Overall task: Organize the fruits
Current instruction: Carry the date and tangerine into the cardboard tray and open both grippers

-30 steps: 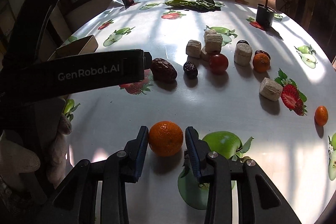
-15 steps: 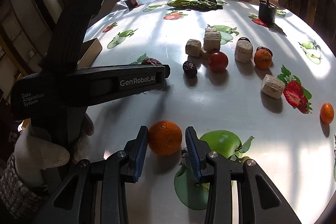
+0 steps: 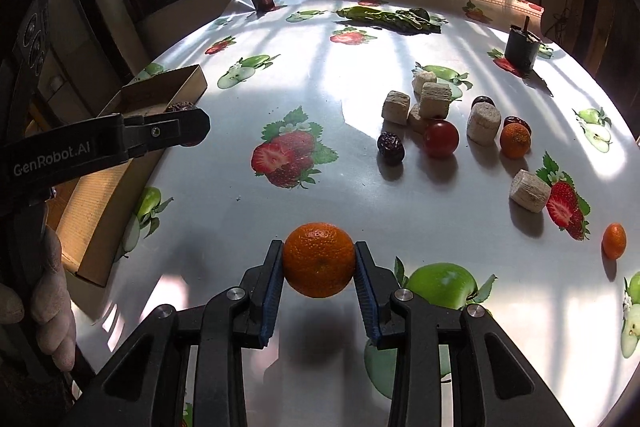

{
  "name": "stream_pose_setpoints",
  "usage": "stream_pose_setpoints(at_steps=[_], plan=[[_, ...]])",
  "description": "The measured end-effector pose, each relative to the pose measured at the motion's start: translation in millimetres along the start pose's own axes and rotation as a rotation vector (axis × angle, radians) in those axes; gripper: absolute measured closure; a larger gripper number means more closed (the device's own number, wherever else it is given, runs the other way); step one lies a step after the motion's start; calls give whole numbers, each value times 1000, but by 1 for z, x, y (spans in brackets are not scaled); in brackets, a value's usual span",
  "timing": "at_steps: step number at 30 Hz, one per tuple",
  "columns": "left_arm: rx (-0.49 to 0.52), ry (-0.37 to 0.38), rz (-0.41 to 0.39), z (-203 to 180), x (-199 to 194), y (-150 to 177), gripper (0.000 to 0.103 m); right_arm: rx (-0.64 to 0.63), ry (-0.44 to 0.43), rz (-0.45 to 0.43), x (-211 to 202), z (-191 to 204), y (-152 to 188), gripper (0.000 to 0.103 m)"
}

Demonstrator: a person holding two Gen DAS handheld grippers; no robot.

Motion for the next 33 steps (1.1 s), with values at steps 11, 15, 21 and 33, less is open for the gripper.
stream_pose_setpoints(at_steps=[11, 15, 21, 33], plan=[[-89, -297, -21, 172, -16, -66, 58, -203, -194, -97, 25, 156, -108, 66], [-198, -303, 40, 224, 12, -65, 58, -259, -191, -74, 82, 201, -127, 66], [-265, -262, 123, 246, 45, -52, 58, -286, -146, 21, 151, 219, -132, 66], [-285, -271, 128, 244, 49, -48, 53, -254, -91, 56, 179, 204, -141, 54]])
Point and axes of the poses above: each gripper's, at about its wrist camera, not at the fingertips, and x roughly the way its jaws point, z to its left, y to its underside, the point moved 10 cm from there along x, roughly the way its jaws point, and after that the axes turned 3 degrees about -y, right-handed, at the moved point
